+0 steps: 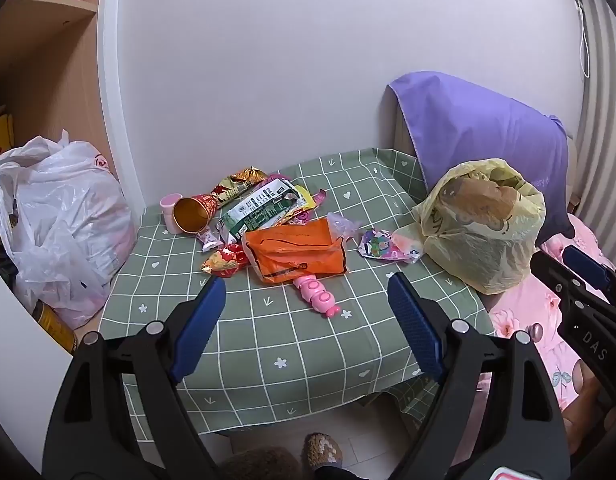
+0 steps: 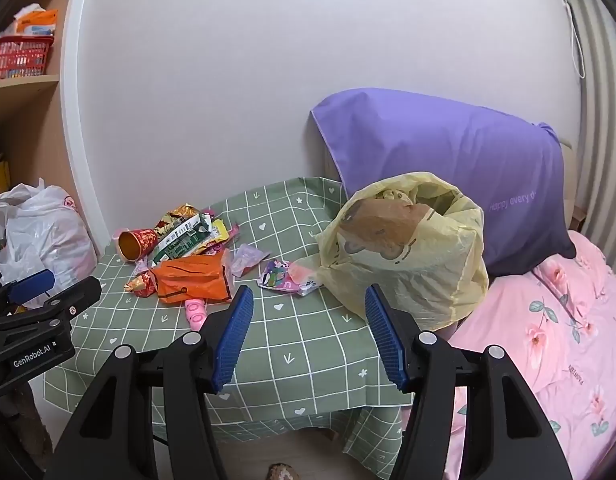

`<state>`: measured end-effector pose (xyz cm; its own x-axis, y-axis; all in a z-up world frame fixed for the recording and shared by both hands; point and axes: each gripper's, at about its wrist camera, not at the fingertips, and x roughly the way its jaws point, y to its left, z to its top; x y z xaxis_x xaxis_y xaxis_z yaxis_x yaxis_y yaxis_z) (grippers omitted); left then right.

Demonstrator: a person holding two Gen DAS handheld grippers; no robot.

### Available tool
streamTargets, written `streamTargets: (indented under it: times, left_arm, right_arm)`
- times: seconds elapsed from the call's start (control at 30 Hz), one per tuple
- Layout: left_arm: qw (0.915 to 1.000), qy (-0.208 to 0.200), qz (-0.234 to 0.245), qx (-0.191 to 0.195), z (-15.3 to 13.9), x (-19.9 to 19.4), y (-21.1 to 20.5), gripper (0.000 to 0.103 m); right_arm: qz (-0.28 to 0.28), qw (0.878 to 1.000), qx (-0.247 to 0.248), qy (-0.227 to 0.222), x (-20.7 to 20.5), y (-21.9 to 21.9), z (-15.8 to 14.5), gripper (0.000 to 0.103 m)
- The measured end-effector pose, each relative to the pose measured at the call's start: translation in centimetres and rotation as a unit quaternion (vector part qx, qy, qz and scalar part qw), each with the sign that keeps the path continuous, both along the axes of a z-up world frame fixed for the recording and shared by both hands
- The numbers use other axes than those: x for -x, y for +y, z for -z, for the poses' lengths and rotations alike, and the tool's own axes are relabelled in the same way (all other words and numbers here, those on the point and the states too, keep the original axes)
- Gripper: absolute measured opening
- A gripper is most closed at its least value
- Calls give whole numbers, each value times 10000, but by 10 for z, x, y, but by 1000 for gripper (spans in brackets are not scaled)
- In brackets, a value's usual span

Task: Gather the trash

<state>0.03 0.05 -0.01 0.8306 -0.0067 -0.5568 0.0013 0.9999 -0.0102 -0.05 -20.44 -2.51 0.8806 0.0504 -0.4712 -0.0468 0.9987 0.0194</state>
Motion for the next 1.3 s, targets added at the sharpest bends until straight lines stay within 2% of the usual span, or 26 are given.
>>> streamTargets:
  times: [1.3]
  left_arm:
    - [10000, 14, 1, 62, 2, 0, -1, 79]
  right_arm:
    - [-48, 10000, 2, -5, -2, 0, 0, 55]
